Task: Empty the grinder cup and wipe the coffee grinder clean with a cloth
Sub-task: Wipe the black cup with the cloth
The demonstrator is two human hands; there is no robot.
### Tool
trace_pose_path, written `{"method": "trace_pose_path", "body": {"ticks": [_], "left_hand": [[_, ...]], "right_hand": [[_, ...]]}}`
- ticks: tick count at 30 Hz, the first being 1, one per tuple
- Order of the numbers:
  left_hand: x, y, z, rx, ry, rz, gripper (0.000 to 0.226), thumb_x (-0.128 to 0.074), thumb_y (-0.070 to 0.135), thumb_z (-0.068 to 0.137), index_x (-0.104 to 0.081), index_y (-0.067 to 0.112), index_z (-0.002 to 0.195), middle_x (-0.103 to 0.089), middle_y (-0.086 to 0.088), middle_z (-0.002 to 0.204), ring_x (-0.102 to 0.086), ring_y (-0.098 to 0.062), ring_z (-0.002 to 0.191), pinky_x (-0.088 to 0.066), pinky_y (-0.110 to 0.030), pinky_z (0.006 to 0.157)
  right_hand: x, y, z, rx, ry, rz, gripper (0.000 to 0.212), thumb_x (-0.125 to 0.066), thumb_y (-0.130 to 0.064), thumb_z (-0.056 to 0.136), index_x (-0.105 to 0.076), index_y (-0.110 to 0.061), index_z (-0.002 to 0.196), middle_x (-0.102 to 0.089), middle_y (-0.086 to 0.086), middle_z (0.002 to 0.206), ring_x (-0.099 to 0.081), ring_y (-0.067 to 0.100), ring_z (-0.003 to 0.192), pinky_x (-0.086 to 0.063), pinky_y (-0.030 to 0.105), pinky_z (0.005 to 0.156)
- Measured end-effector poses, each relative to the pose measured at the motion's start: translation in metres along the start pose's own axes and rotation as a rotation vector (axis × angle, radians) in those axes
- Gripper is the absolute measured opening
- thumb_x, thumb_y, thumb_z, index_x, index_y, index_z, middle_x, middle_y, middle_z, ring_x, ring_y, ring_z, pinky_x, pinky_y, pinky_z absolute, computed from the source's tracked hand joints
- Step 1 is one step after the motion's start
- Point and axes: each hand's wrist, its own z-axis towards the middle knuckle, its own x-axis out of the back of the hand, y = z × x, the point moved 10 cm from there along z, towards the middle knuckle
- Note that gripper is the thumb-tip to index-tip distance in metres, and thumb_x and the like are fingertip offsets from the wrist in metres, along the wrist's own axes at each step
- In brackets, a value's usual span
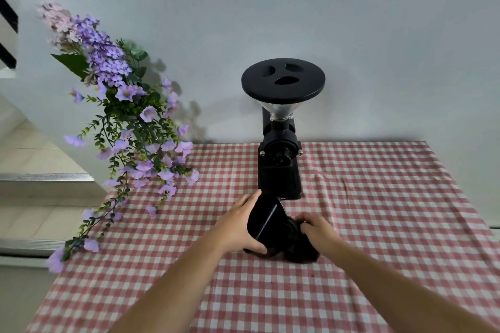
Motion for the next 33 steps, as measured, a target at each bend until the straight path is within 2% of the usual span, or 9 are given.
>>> {"method": "trace_pose_path", "body": {"ticks": [6,8,11,16,20,23,26,29,33], "left_hand": [[0.002,0.002,0.002,0.004,-0.001,0.021,0.132,-0.091,0.035,0.057,0.001,0.039,0.151,-0.003,0.02,0.159,-0.027,-0.017,0.144,-0.042,-0.042,0.108],[0.001,0.001,0.001,0.01,-0.003,0.008,0.132,-0.091,0.034,0.058,0.003,0.041,0.151,-0.001,0.022,0.159,-0.029,-0.017,0.142,-0.044,-0.042,0.106],[-0.002,-0.003,-0.001,0.008,-0.004,0.003,0.132,-0.09,0.034,0.06,0.007,0.043,0.151,0.001,0.02,0.159,-0.032,-0.018,0.14,-0.045,-0.039,0.105],[-0.003,-0.011,-0.003,0.051,0.068,-0.068,0.131,-0.09,0.041,0.055,0.003,0.053,0.147,-0.008,0.01,0.156,-0.037,-0.022,0.134,-0.048,-0.044,0.102],[0.0,-0.012,-0.012,0.024,0.214,-0.178,0.119,-0.09,0.048,0.049,-0.018,0.043,0.145,-0.035,0.01,0.148,-0.04,-0.018,0.133,-0.045,-0.048,0.104],[0.0,-0.013,-0.019,-0.007,0.272,-0.244,0.111,-0.088,0.052,0.051,-0.025,0.042,0.142,-0.044,0.012,0.141,-0.044,-0.014,0.129,-0.047,-0.048,0.101],[0.002,-0.011,-0.022,-0.008,0.27,-0.257,0.106,-0.089,0.048,0.052,-0.029,0.043,0.139,-0.047,0.014,0.137,-0.048,-0.011,0.124,-0.049,-0.045,0.098],[0.001,-0.01,-0.024,-0.013,0.272,-0.265,0.106,-0.087,0.056,0.05,-0.029,0.046,0.139,-0.05,0.019,0.133,-0.05,-0.008,0.123,-0.049,-0.043,0.099],[-0.002,-0.014,-0.029,0.001,0.32,-0.291,0.105,-0.087,0.055,0.055,-0.029,0.044,0.141,-0.049,0.016,0.137,-0.047,-0.009,0.127,-0.046,-0.043,0.103]], "right_hand": [[0.029,-0.046,0.012,0.164,0.115,0.377,0.025,-0.041,-0.008,0.097,-0.054,-0.018,0.115,-0.062,0.001,0.109,-0.06,0.018,0.1,-0.051,0.028,0.079],[0.018,-0.04,0.004,0.149,0.094,0.273,0.025,-0.041,-0.009,0.097,-0.051,-0.021,0.116,-0.061,-0.001,0.107,-0.061,0.015,0.096,-0.049,0.022,0.07],[-0.003,-0.003,-0.009,0.05,0.055,0.129,0.024,-0.04,-0.009,0.096,-0.051,-0.022,0.113,-0.063,0.004,0.103,-0.063,0.017,0.087,-0.051,0.025,0.063],[0.019,0.002,-0.01,0.01,0.085,0.162,0.021,-0.043,-0.01,0.095,-0.061,-0.021,0.097,-0.066,0.009,0.095,-0.065,0.024,0.089,-0.056,0.04,0.082],[0.043,-0.038,-0.003,0.138,0.247,0.261,0.021,-0.048,-0.013,0.094,-0.056,-0.022,0.111,-0.065,0.001,0.104,-0.064,0.02,0.093,-0.057,0.04,0.083],[0.016,-0.066,-0.019,0.279,0.234,0.069,0.029,-0.052,-0.014,0.093,-0.052,-0.026,0.119,-0.054,-0.008,0.109,-0.057,0.009,0.094,-0.051,0.02,0.073],[-0.013,-0.068,-0.04,0.416,0.258,-0.227,0.034,-0.057,-0.019,0.09,-0.051,-0.028,0.122,-0.042,-0.007,0.12,-0.051,0.01,0.1,-0.048,0.02,0.085],[-0.038,-0.052,-0.051,0.453,0.119,-0.437,0.035,-0.056,-0.022,0.09,-0.051,-0.029,0.123,-0.043,-0.009,0.12,-0.054,0.009,0.096,-0.048,0.017,0.08],[-0.006,-0.06,-0.053,0.412,0.174,-0.34,0.016,-0.059,-0.021,0.084,-0.06,-0.029,0.098,-0.057,-0.01,0.096,-0.057,0.006,0.081,-0.046,0.016,0.065]]}}
